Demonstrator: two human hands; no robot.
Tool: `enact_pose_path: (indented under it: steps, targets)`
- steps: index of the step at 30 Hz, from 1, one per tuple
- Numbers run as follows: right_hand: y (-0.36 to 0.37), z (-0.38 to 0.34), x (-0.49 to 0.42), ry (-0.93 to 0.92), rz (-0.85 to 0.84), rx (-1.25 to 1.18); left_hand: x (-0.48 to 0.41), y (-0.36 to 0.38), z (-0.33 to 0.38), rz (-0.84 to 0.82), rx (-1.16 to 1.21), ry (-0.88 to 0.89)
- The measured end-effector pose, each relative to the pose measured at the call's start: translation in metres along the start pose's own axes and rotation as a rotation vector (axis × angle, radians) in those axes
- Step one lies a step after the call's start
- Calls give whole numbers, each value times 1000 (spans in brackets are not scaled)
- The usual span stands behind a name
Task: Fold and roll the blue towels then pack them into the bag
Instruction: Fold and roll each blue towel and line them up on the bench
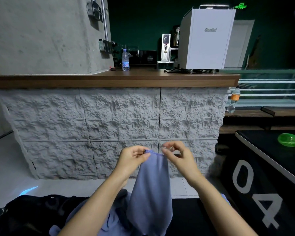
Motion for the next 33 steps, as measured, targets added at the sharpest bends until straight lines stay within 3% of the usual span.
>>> enact_pose_path:
  steps: [5,9,14,17,19,22,26,30,33]
  targets:
    - [26,24,0,-121,-394,428,4,12,7,-243,-37,1]
    - [25,50,2,-146,-501,757,-4,-19,10,-146,-75,-30]
    - [1,26,0,-90,-432,728,-7,-53,-5,-58,-226,-103]
    - [-18,-14,0,-188,-165,542,-6,-62,5,104,-135,-33]
    - [-26,-18,4,-244,-32,593,0,-56,3,108,-151,-33]
    - [-26,16,7,-94,-81,716,18,-49,-24,82,-201,-111]
    - [-45,8,16,-8,-55,365,18,-52,-25,153,-116,-64]
    - [-47,10,20,10,-28,463,9,-46,-41,83,-90,-64]
    - [-46,50,13,130,-12,493,4,-35,-76,10,-144,-77]
Point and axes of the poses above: each hand's wrist, its own x-axis away from the middle knuckle, its own y-axis out of the palm, z = x × y, the point moved 10 cm from there along -x, towards the middle knuckle, and after that the axes turned 10 degrees about y, right-handed, at the moved point
